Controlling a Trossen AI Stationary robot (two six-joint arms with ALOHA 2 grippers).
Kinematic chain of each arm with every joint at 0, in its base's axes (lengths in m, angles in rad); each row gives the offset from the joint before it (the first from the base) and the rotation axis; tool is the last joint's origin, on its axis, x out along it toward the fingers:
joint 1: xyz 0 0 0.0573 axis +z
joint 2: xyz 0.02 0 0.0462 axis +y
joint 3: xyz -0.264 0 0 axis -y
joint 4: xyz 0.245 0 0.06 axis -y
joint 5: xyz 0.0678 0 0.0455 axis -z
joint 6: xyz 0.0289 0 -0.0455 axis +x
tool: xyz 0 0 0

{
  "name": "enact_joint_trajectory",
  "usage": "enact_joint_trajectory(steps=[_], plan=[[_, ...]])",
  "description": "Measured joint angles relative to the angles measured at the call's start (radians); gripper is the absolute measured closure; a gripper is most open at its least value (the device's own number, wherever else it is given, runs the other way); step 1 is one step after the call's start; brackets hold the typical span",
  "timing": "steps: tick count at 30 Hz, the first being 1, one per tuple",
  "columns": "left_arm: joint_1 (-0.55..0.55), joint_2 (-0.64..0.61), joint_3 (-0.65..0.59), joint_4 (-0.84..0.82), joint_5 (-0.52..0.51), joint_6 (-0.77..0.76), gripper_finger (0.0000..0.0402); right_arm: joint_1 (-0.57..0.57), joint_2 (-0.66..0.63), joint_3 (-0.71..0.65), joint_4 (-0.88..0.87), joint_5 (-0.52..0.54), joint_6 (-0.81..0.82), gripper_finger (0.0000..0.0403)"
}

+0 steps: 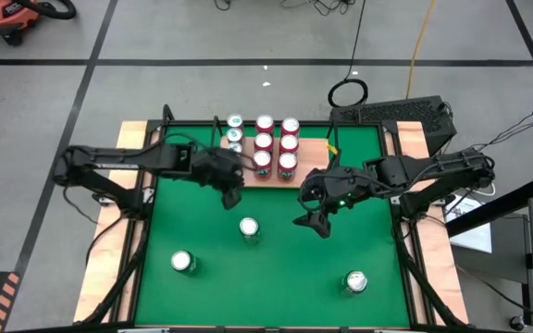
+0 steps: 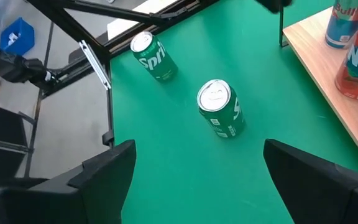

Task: Place canned beverage on shelf
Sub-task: Put the green soda can on the shelf

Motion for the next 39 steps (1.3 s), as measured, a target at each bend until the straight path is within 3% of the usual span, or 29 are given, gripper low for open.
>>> enact_joint_trajectory(steps=[14,21,25,33,39], plan=[[-0.238,-0.061,0.069,-0.136,0.040,-0.188,0.0355,0.000,0.000,0.000,-0.079,0.003,-0.056,0.0057],[-0.292,-0.062,0.069,-0.188,0.055,-0.186,0.0348,0.000,0.000,0.000,-0.078,0.001,0.047,0.0057],[-0.315,-0.062,0.069,-0.226,0.068,-0.190,0.0313,0.008,0.000,0.000,-0.077,0.000,0.145,0.0057],[-0.408,-0.062,0.069,-0.365,0.075,-0.190,0.0206,0.056,0.000,0.000,-0.086,0.000,0.335,0.0057],[-0.441,-0.074,0.069,-0.368,0.073,-0.209,0.0183,0.136,0.000,0.000,-0.093,0.000,0.500,0.0057]])
